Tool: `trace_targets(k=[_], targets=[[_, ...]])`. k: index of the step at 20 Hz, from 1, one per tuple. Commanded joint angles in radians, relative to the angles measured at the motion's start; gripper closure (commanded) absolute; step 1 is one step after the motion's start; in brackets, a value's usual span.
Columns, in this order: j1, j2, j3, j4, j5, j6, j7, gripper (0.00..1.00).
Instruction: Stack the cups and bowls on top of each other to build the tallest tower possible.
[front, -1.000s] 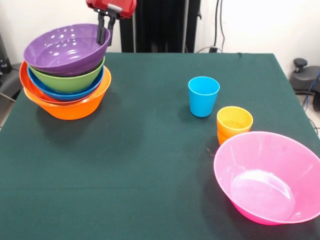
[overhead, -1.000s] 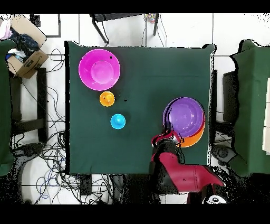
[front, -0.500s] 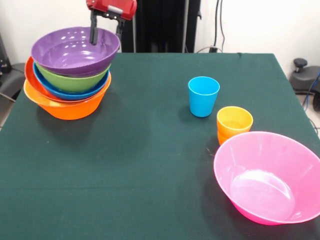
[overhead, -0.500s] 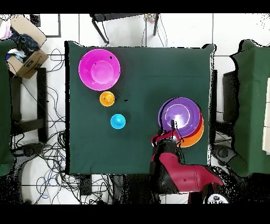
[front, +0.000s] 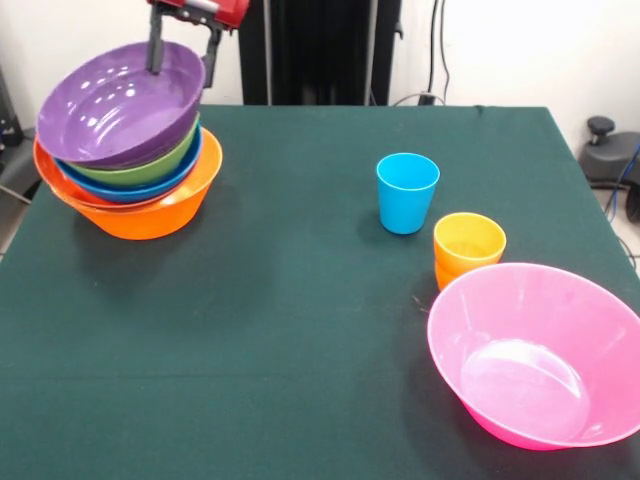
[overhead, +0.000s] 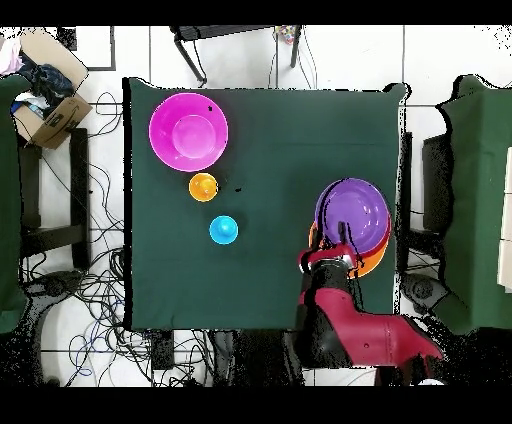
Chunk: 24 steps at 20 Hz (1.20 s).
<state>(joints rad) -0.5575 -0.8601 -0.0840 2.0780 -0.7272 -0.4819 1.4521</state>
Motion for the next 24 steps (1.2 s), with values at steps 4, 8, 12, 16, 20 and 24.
trace_targets(k=[4, 8, 12, 16, 20, 24], targets=[[-0.023, -0.083, 0.158, 0.049, -0.093, 0.142, 0.21, 0.0], [-0.001, -0.095, 0.139, 0.053, -0.08, 0.152, 0.216, 0.0], [0.03, -0.079, 0.106, 0.044, -0.064, 0.137, 0.206, 0.0], [0.036, -0.072, 0.094, 0.042, -0.061, 0.13, 0.207, 0.0], [0.047, -0.062, 0.08, 0.037, -0.053, 0.12, 0.206, 0.0], [0.048, -0.065, 0.079, 0.039, -0.052, 0.123, 0.21, 0.0]])
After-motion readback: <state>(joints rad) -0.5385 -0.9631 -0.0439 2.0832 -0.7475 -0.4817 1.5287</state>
